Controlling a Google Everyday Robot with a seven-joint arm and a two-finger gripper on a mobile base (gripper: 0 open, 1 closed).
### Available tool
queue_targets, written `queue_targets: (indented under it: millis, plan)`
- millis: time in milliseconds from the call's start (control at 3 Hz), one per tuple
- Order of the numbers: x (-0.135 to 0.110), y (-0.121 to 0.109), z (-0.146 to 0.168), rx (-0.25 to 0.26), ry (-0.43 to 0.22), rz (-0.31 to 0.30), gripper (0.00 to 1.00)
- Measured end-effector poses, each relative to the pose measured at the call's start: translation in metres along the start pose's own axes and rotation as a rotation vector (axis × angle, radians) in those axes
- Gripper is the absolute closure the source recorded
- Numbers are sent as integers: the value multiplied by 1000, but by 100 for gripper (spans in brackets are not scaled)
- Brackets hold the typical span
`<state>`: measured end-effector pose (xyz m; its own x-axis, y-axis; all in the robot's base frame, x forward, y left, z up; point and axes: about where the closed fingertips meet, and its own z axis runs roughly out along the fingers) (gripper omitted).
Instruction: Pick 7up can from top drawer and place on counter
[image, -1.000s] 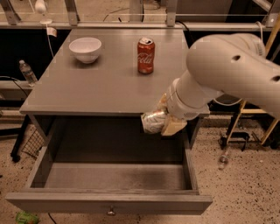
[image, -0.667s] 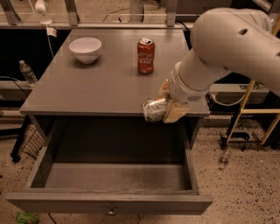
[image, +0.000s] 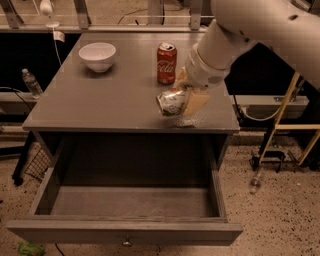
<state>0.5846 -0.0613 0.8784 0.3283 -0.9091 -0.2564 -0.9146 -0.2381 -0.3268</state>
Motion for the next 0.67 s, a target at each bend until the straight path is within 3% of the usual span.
queue_targets:
  millis: [667]
  plan:
    - [-3,-12,-5,9,-12,-6,55]
